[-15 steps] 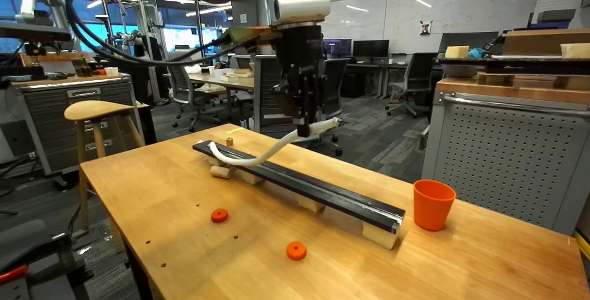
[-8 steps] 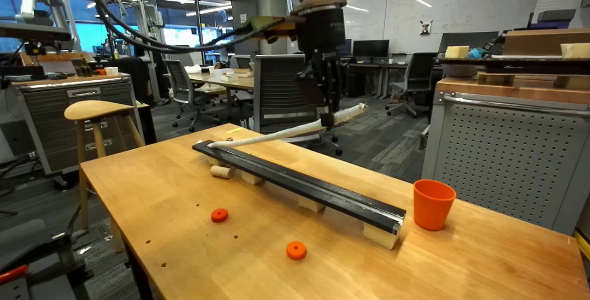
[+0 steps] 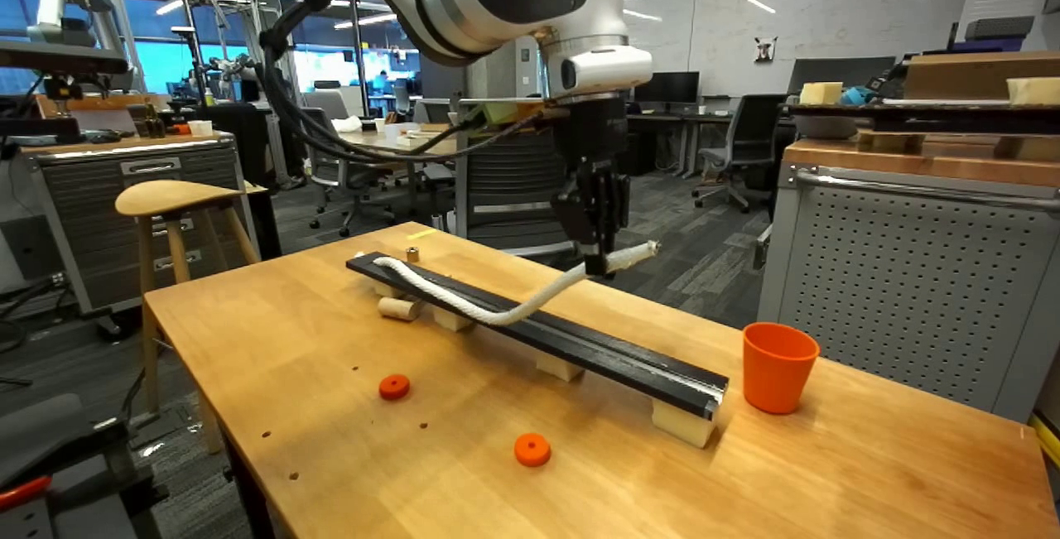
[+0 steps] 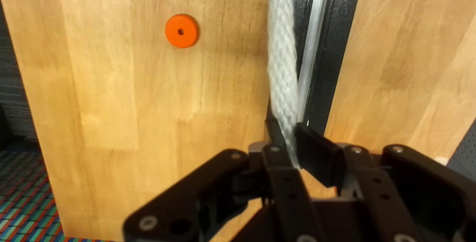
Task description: Put the white rope on the board
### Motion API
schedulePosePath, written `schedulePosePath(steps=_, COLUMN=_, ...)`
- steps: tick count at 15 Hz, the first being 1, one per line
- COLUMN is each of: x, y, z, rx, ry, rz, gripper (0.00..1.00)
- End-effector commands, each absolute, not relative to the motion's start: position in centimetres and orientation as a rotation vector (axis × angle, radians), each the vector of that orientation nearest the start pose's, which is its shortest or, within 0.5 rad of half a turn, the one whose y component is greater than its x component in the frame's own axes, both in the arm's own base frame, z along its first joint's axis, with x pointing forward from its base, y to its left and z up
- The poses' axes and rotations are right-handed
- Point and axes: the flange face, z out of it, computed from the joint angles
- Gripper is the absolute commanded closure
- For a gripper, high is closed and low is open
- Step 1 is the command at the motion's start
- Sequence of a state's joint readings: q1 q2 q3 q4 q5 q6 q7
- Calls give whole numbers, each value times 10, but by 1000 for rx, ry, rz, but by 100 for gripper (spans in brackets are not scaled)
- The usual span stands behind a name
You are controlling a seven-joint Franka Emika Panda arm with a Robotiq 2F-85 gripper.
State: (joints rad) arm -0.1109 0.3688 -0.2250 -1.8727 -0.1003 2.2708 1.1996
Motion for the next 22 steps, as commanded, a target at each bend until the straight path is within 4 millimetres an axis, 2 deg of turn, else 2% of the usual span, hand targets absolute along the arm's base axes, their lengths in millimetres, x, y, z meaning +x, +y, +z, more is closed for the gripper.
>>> schedulePosePath(steps=1, x=628, y=-198, z=310, rx=-2473, ry=2192, rz=-163, gripper=96)
schedulePosePath(steps=6, x=642, y=-202, z=289, rx=-2455, ry=2256, rz=-165, gripper=96)
schedulePosePath(steps=14, x=641, y=-228, z=258, rx=-2296, ry=2449, rz=-163, gripper=96)
schedulePosePath(steps=18, x=640, y=-234, z=250, rx=-2227, ry=2508, rz=-146, gripper=96)
schedulePosePath(steps=22, x=638, y=-243, z=251, rx=-2126, ry=2556, rz=-155, gripper=96)
